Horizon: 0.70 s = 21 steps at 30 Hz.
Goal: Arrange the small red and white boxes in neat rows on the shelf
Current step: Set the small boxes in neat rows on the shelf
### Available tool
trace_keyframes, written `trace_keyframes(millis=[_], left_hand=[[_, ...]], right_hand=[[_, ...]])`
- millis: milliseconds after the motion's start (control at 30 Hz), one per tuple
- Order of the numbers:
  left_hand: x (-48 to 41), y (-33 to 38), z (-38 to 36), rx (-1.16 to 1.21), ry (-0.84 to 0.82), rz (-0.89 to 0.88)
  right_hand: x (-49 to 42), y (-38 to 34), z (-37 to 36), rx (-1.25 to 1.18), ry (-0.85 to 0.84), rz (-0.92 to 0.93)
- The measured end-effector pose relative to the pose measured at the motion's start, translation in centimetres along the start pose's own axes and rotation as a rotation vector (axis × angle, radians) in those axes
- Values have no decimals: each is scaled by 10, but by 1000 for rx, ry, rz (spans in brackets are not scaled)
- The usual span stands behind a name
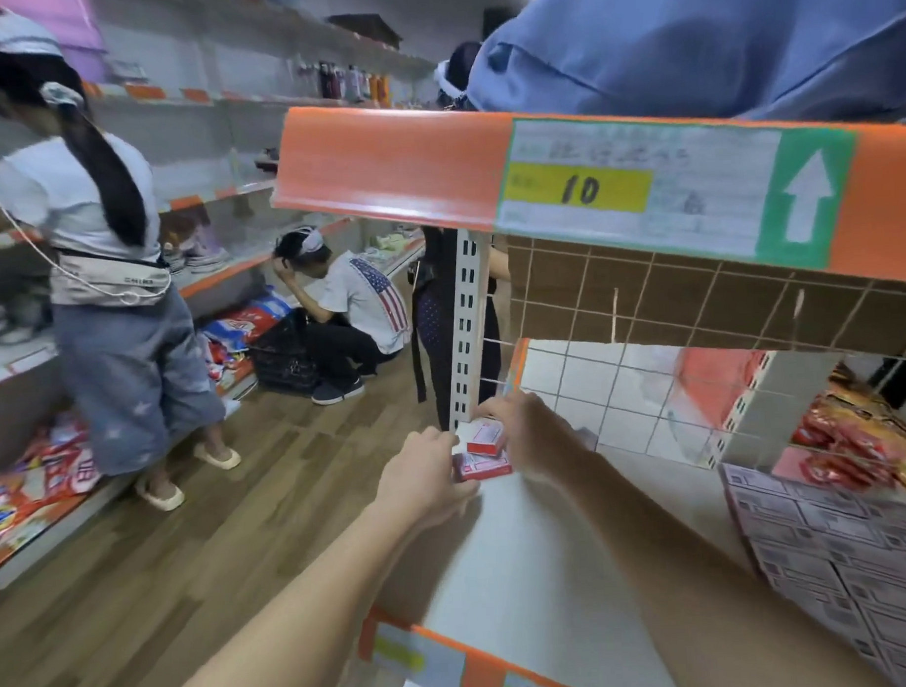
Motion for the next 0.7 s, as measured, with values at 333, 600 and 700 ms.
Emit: trace_keyframes(millis=[333, 600, 700], left_hand=[[-21, -1, -11, -31, -23, -21], [-11, -26, 15, 94, -42, -136], [-2, -26, 32, 134, -7, -168]], right_hand=[[-30, 7, -27, 175, -311, 125], [-8, 8, 2, 31, -133, 168], [14, 10, 21, 57, -113, 150]])
Point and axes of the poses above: each hand's wrist, its own x-axis away from the middle knuckle, its own z-axis out of the back of the hand, y = z × x, the point moved 5 cm from there along -x, towards the middle knuckle, and after that the axes turned 2 degrees about y, right-handed, at the moved point
